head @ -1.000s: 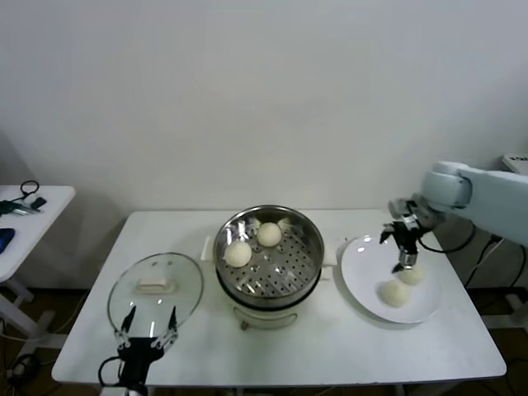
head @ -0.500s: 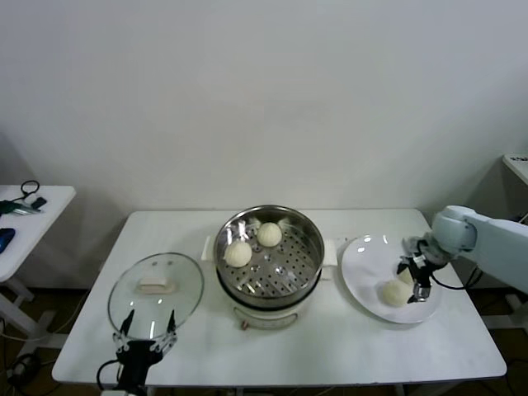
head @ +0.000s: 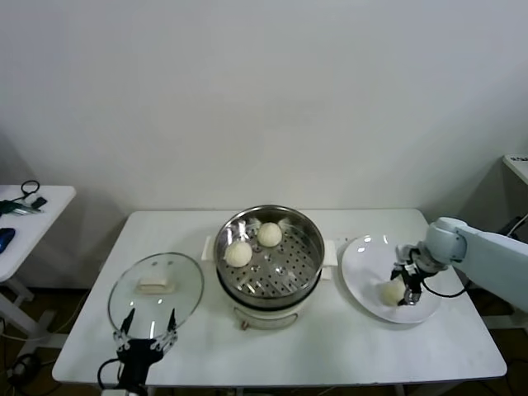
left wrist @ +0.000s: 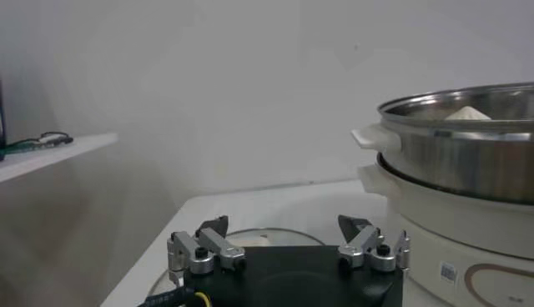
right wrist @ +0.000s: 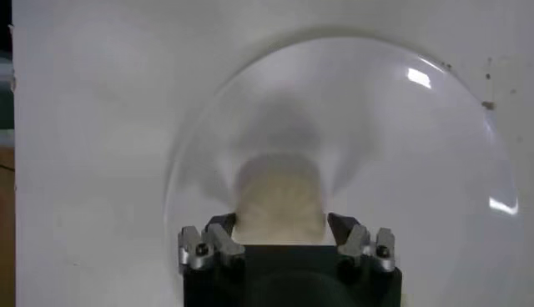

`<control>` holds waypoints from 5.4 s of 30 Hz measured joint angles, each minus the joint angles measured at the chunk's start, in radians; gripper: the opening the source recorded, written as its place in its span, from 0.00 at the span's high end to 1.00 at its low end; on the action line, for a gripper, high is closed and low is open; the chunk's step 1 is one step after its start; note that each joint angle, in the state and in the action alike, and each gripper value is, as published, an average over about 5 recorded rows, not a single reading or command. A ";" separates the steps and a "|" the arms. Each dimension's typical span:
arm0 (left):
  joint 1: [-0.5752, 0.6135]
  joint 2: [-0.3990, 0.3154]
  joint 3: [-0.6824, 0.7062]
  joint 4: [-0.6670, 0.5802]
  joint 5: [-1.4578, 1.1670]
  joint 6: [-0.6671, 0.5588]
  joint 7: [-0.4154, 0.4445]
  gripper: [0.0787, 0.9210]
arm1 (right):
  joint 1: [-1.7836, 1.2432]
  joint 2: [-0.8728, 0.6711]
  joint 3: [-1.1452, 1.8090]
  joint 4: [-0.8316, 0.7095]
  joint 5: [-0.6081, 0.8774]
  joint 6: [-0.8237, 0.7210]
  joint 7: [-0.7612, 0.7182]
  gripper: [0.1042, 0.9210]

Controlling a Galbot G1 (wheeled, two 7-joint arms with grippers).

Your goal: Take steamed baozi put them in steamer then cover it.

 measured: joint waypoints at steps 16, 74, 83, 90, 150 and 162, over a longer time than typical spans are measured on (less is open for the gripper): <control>0.001 -0.003 0.009 -0.008 0.006 0.001 -0.001 0.12 | 0.199 0.029 -0.115 0.030 0.019 0.090 -0.056 0.31; 0.021 0.005 -0.013 -0.038 -0.012 0.000 -0.011 0.12 | 0.599 0.660 -0.404 0.185 -0.066 0.687 -0.035 0.12; 0.018 0.002 -0.003 -0.039 -0.009 0.002 -0.009 0.12 | 0.743 0.518 -0.500 0.088 0.157 0.574 -0.130 0.12; 0.007 -0.001 -0.002 -0.034 -0.008 0.006 -0.006 0.12 | 0.759 0.324 -0.555 0.035 0.218 0.420 -0.155 0.12; 0.021 -0.011 0.003 -0.031 0.011 0.000 -0.014 0.12 | -0.018 0.114 0.131 -0.399 -0.063 0.292 -0.078 0.29; 0.023 -0.010 0.003 -0.040 0.012 0.002 -0.013 0.12 | 0.317 0.087 -0.133 -0.160 0.172 0.203 -0.066 0.30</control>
